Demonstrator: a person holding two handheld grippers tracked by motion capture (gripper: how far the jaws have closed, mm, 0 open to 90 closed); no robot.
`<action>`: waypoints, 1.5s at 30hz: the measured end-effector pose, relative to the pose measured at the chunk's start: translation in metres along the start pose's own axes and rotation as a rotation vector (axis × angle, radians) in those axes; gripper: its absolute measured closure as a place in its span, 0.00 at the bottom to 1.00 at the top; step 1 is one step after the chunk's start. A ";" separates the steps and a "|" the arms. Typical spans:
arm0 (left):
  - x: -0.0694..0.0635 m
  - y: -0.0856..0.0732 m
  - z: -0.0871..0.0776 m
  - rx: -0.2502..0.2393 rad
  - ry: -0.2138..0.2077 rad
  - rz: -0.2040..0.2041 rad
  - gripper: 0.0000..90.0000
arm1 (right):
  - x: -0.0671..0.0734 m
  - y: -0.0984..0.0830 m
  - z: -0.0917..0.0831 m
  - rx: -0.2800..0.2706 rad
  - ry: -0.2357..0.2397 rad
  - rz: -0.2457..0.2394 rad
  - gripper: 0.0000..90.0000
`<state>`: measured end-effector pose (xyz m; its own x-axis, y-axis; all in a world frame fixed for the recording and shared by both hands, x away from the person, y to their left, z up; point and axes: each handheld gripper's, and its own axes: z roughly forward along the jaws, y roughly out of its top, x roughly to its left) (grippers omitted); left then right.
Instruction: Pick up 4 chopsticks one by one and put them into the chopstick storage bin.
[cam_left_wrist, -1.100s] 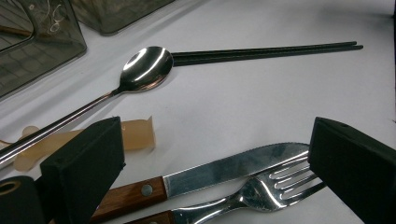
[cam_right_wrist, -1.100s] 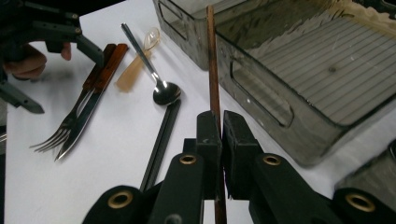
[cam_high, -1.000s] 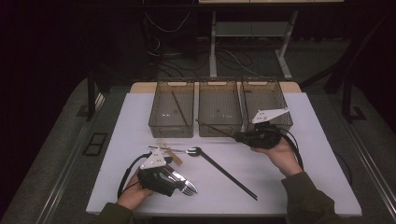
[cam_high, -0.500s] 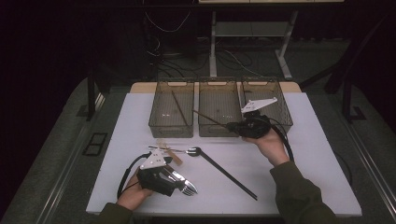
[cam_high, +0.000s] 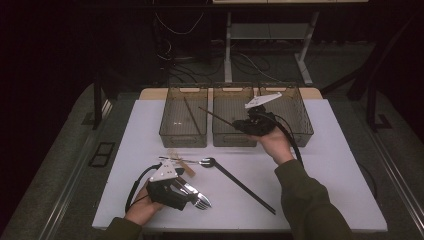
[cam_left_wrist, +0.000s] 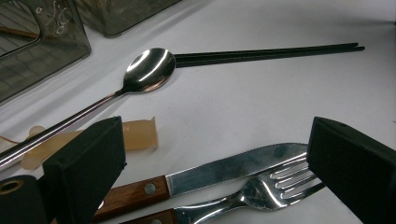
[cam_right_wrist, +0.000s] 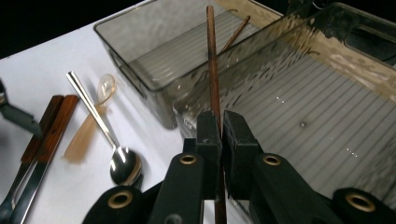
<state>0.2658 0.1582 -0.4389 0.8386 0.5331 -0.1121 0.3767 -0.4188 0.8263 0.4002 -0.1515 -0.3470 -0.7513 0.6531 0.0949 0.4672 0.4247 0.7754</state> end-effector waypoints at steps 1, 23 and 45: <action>0.000 0.000 0.000 0.000 -0.001 0.002 0.05 | 0.000 0.002 0.002 0.001 -0.003 0.000 0.95; 0.000 0.001 0.000 -0.004 -0.006 0.019 0.05 | 0.009 0.045 0.043 0.011 -0.065 0.021 0.95; 0.000 0.001 0.000 0.000 -0.004 0.028 0.05 | 0.014 0.079 0.105 0.055 -0.124 0.061 0.95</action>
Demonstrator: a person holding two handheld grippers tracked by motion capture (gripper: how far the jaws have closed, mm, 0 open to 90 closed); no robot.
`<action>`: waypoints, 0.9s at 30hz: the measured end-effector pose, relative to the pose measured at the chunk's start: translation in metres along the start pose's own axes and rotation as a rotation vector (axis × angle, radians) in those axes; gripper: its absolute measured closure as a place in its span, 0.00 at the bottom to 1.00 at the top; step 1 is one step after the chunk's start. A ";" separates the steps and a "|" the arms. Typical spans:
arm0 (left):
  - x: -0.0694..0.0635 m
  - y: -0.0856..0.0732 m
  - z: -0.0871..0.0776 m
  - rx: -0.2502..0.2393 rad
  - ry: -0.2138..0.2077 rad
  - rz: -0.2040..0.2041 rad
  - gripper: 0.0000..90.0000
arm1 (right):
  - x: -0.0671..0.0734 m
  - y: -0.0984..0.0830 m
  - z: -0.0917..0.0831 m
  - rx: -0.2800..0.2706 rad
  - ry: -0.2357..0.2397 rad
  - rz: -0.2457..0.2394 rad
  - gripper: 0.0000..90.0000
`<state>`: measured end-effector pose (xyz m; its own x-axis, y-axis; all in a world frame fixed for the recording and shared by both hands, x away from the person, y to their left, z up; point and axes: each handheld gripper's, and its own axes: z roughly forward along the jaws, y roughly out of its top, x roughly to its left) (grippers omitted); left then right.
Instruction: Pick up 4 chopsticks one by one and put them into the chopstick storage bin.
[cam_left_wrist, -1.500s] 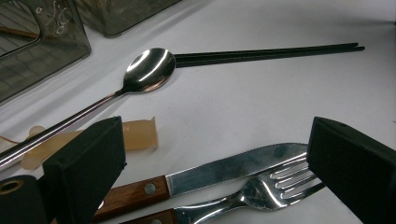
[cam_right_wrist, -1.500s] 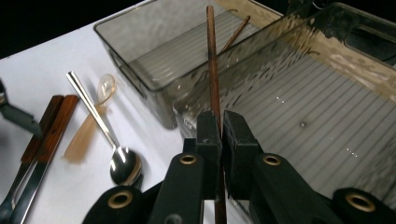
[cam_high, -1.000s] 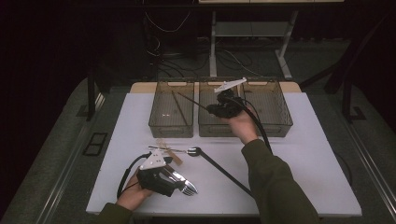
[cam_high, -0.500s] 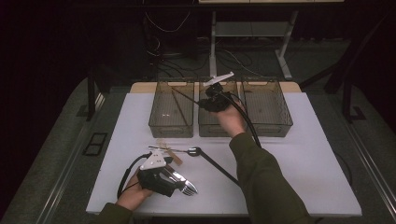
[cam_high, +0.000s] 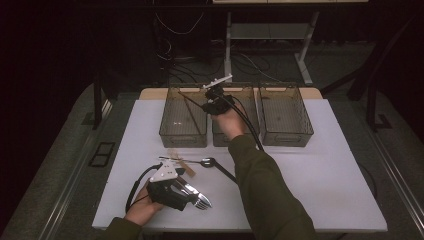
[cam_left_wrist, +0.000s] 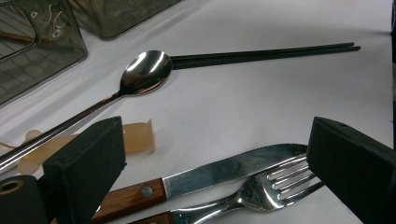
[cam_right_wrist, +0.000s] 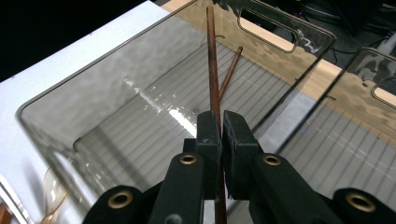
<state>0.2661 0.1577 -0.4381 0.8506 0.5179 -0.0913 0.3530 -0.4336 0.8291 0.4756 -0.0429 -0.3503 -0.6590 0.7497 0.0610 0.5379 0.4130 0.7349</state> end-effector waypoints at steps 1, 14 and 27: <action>0.000 0.000 0.000 -0.005 0.001 -0.002 0.05 | 0.001 0.001 0.003 0.002 -0.001 0.003 0.95; -0.003 0.001 0.000 -0.018 -0.011 0.002 0.05 | 0.024 0.020 0.040 0.034 -0.046 0.017 0.95; -0.003 0.002 0.000 -0.014 -0.017 0.002 0.05 | 0.031 0.021 0.056 0.053 -0.058 0.017 0.81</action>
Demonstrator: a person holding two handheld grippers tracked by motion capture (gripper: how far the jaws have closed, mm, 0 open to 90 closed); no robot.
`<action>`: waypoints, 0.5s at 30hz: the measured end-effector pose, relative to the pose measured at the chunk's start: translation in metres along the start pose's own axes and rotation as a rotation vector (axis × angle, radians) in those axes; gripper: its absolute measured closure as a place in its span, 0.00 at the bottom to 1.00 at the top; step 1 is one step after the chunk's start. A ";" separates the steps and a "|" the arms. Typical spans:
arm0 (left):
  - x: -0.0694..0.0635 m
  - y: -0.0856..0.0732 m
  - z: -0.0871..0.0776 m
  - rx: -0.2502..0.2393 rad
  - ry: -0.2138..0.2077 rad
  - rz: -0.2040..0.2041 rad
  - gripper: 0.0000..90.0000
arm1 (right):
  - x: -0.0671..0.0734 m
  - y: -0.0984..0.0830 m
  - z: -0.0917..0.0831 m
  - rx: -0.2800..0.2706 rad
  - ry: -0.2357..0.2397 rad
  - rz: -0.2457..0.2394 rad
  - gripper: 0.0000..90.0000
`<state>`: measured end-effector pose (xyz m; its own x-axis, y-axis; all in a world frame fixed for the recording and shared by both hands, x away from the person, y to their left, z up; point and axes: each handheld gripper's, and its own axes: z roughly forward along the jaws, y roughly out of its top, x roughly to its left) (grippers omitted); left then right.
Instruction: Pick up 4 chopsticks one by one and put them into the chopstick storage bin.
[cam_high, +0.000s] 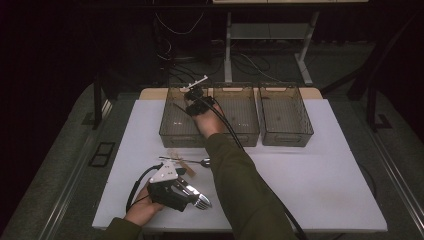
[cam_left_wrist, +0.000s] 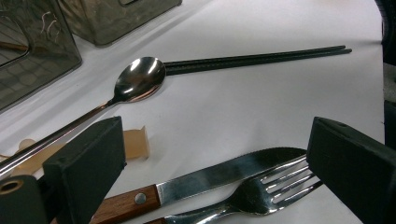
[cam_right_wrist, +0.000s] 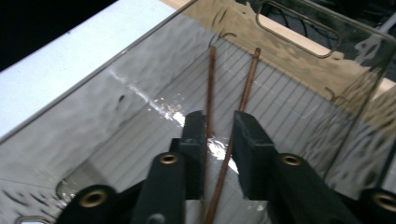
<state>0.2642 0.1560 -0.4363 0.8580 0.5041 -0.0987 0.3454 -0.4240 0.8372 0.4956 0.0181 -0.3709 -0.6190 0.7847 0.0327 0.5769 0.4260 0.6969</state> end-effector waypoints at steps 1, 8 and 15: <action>0.000 0.000 0.000 -0.002 0.000 -0.002 0.05 | -0.001 0.000 -0.001 -0.003 -0.004 -0.005 0.77; 0.001 0.000 0.000 -0.007 0.003 0.009 0.05 | -0.006 0.002 -0.014 -0.029 0.019 0.002 0.63; 0.001 0.000 -0.001 -0.009 0.005 0.007 0.05 | -0.010 -0.004 -0.032 -0.065 0.086 -0.033 0.49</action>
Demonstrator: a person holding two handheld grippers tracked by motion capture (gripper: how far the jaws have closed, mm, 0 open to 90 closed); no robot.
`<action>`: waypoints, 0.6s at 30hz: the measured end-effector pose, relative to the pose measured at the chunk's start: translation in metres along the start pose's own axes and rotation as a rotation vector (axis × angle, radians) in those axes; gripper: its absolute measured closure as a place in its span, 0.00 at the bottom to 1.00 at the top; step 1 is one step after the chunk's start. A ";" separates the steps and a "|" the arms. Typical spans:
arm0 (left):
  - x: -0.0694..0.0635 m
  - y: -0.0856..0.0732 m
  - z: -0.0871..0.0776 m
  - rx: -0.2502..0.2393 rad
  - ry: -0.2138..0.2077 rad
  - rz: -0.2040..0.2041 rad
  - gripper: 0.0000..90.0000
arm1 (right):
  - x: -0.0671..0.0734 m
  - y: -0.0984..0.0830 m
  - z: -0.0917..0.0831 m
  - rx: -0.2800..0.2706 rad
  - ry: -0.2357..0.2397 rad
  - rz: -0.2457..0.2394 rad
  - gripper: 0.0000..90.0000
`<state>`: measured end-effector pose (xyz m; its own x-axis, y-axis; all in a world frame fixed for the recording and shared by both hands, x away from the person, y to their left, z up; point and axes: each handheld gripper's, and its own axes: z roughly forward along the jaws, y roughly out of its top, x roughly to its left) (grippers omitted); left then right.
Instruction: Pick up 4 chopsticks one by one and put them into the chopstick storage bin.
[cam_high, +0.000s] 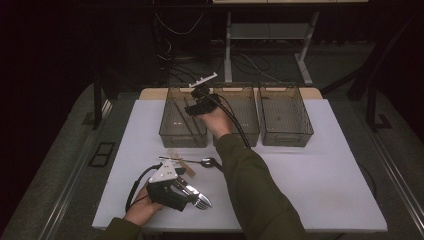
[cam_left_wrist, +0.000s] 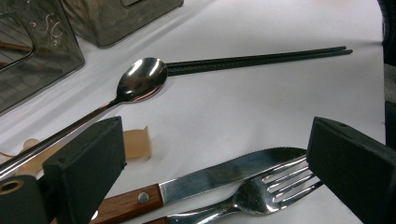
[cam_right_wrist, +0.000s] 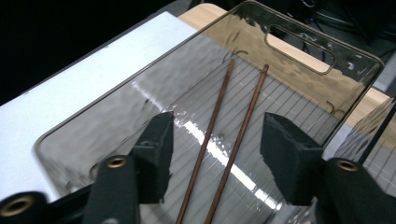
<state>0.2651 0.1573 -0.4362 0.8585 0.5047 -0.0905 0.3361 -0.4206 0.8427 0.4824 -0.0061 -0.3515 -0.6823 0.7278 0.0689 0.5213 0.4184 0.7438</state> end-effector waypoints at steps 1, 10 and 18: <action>0.000 0.000 0.000 0.002 0.000 0.002 0.05 | 0.000 -0.001 -0.003 -0.002 0.010 -0.005 0.47; 0.000 -0.001 -0.001 0.007 -0.005 -0.001 0.05 | -0.006 -0.020 -0.035 -0.050 0.079 -0.020 0.38; 0.001 -0.002 -0.002 -0.004 -0.001 -0.011 0.05 | -0.013 -0.043 -0.061 -0.066 0.130 -0.040 0.36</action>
<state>0.2645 0.1598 -0.4367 0.8552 0.5084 -0.1004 0.3441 -0.4123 0.8436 0.4371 -0.0670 -0.3437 -0.7648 0.6328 0.1210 0.4606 0.4057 0.7895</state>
